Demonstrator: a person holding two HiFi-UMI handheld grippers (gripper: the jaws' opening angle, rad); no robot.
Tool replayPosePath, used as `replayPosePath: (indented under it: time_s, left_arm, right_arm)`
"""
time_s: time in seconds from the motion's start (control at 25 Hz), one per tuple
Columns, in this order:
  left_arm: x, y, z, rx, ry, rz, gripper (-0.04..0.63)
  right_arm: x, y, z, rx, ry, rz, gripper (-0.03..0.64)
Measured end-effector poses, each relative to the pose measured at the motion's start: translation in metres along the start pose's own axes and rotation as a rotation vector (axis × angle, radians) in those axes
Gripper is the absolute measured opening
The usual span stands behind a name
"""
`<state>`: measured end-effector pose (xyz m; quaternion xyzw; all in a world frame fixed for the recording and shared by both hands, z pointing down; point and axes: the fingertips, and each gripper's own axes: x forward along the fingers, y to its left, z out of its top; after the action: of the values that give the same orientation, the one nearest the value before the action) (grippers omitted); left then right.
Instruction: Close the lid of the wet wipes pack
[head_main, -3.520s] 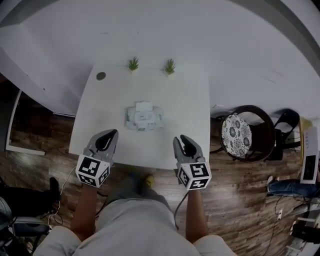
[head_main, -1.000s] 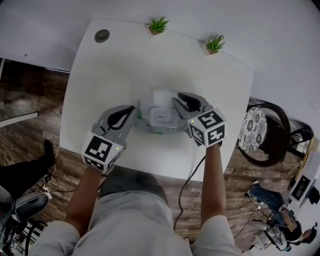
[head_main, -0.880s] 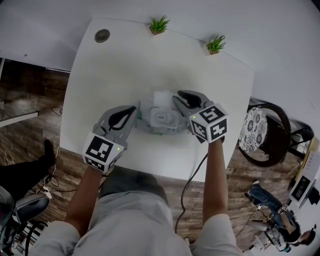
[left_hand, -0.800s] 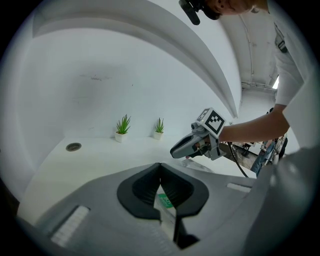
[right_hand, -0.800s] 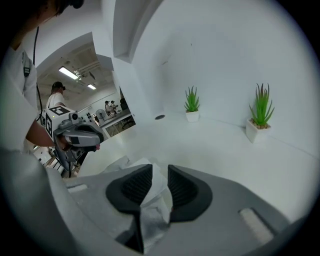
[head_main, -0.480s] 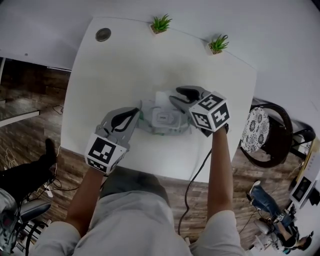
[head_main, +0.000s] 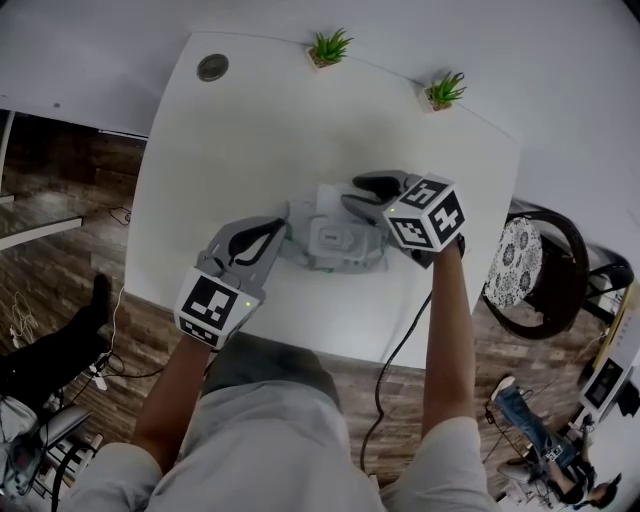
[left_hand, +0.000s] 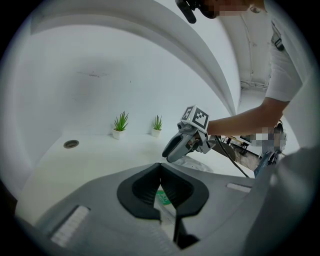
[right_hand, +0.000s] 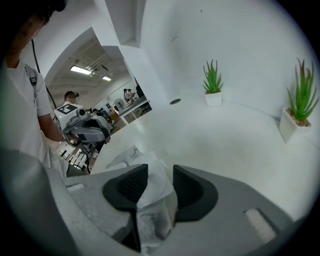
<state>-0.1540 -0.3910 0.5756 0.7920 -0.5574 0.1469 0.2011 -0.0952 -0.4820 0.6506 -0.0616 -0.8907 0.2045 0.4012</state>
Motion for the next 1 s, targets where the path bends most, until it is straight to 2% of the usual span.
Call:
replayPosePath:
  time_s: [0.36,0.6,1.0]
  left_arm:
    - [-0.002,-0.003,0.005,0.006,-0.009,0.002,0.006]
    - [-0.008,-0.011,0.008,0.011,-0.019,0.003,0.007]
    - [-0.018,-0.029,0.011,0.018,-0.033,-0.005,0.008]
  right_arm:
    - [-0.014,0.010,0.011,-0.046,-0.016,0.008,0.161]
    - [-0.023,0.027,0.006,-0.105,0.012,0.011,0.161]
    - [-0.039,0.060,0.005,-0.159,-0.015,0.034,0.161]
